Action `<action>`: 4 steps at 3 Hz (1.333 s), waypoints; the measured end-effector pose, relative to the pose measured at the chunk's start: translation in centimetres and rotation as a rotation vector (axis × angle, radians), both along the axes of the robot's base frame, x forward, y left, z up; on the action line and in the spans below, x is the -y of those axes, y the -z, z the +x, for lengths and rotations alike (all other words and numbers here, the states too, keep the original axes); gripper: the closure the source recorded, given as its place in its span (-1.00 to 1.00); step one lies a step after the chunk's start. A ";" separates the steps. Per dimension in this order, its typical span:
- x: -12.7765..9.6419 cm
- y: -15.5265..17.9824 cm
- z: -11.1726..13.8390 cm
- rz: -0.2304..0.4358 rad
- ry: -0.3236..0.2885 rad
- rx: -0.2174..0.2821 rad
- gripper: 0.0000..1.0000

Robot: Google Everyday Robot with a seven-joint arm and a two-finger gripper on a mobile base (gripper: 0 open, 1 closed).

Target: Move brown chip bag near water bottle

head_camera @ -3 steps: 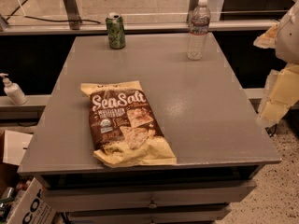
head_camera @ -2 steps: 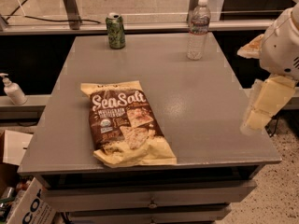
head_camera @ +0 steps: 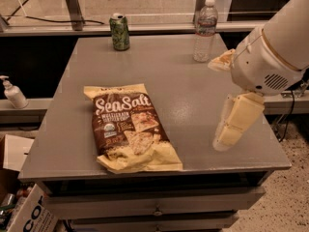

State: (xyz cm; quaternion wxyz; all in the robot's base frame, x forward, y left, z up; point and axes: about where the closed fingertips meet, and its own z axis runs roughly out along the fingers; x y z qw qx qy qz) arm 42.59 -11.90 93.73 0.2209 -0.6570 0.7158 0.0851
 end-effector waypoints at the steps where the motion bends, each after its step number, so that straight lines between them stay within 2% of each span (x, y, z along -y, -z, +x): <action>1: -7.8 0.4 -0.7 0.202 -0.115 -0.014 -1.00; 2: -8.2 0.4 -0.7 0.214 -0.121 -0.015 -1.00; 3: -7.4 1.2 -0.3 0.198 -0.085 -0.007 -1.00; 4: -6.4 3.0 0.7 0.184 -0.022 0.002 -1.00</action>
Offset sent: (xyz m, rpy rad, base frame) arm 0.0122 0.0377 -0.0440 0.1199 -0.0133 -0.0440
